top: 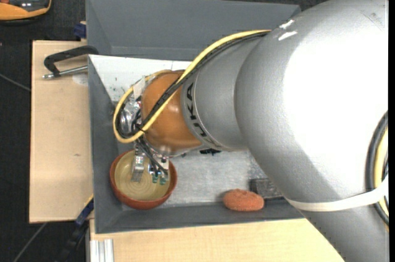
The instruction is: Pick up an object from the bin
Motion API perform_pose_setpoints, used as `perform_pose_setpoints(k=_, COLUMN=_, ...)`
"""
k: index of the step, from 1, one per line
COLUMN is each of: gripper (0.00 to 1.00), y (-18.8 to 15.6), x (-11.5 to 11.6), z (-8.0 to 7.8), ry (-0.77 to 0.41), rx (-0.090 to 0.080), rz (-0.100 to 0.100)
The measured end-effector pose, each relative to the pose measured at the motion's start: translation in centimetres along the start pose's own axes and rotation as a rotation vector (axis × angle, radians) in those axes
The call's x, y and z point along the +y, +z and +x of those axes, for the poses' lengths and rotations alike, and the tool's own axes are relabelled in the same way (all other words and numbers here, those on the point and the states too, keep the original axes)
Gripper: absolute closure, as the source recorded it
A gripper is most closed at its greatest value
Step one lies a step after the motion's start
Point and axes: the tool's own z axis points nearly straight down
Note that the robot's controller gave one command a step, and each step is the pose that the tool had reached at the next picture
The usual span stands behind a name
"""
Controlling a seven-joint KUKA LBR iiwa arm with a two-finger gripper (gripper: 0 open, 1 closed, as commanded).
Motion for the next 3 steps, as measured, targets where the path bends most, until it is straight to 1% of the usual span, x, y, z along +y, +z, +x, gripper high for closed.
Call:
perform_pose_setpoints(k=1, gripper=1.0, y=-0.1, x=-2.9, z=-0.4, ry=-0.363, rx=-0.013, rz=-0.009)
perform_pose_setpoints(k=2, gripper=1.0, y=-4.5, x=0.2, z=-3.7, ry=-0.11, rx=-0.018, rz=-0.013)
perform_pose_setpoints(k=3, gripper=1.0, y=-3.2, x=-4.7, z=-2.1, ry=0.279, rx=-0.013, rz=-0.015)
